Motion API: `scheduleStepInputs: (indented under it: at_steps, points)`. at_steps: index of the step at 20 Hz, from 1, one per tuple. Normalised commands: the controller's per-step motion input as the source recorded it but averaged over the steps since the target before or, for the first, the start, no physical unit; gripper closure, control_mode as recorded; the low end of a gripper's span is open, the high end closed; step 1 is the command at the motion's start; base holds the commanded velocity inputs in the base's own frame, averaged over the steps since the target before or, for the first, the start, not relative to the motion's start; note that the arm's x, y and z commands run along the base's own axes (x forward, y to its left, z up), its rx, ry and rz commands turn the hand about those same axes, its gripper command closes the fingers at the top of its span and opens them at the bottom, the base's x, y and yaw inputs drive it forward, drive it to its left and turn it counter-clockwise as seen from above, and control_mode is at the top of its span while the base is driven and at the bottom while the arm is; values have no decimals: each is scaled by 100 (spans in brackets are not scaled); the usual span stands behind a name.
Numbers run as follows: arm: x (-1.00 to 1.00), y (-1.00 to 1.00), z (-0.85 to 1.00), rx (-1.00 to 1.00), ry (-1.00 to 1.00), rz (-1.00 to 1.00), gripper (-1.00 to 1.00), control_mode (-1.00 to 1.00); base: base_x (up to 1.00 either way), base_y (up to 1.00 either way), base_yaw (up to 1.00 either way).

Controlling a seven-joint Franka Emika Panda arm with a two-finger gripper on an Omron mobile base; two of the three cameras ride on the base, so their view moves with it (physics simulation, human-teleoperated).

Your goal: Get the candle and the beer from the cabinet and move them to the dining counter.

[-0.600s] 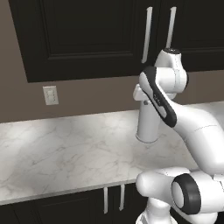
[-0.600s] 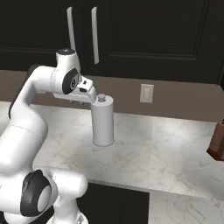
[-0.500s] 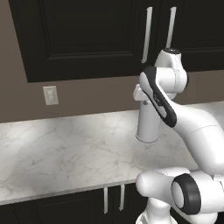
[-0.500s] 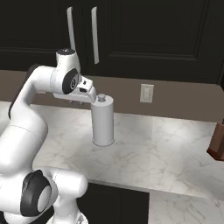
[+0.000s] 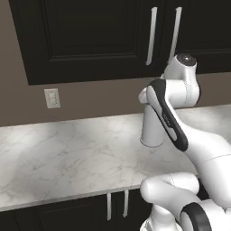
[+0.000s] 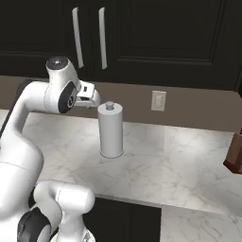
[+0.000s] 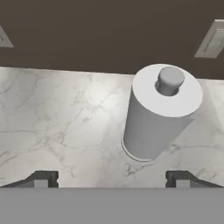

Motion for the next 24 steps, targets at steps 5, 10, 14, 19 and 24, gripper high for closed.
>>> scheduleStepInputs:
  at_steps: [5, 10, 14, 19, 24]
  points:
    - [-5, 6, 40, 0, -26, 6, -100, -100, 0, 0, 0]
    - [-1, 8, 44, 0, -19, 0, -100, -100, 0, 0, 0]
    - [0, 9, 47, 0, -15, -6, -100, -100, 0, 0, 0]
    - [0, 9, 49, 0, -7, -11, -100, -100, 0, 0, 0]
    - [0, 1, 47, 0, -4, -10, -100, -100, 0, 0, 0]
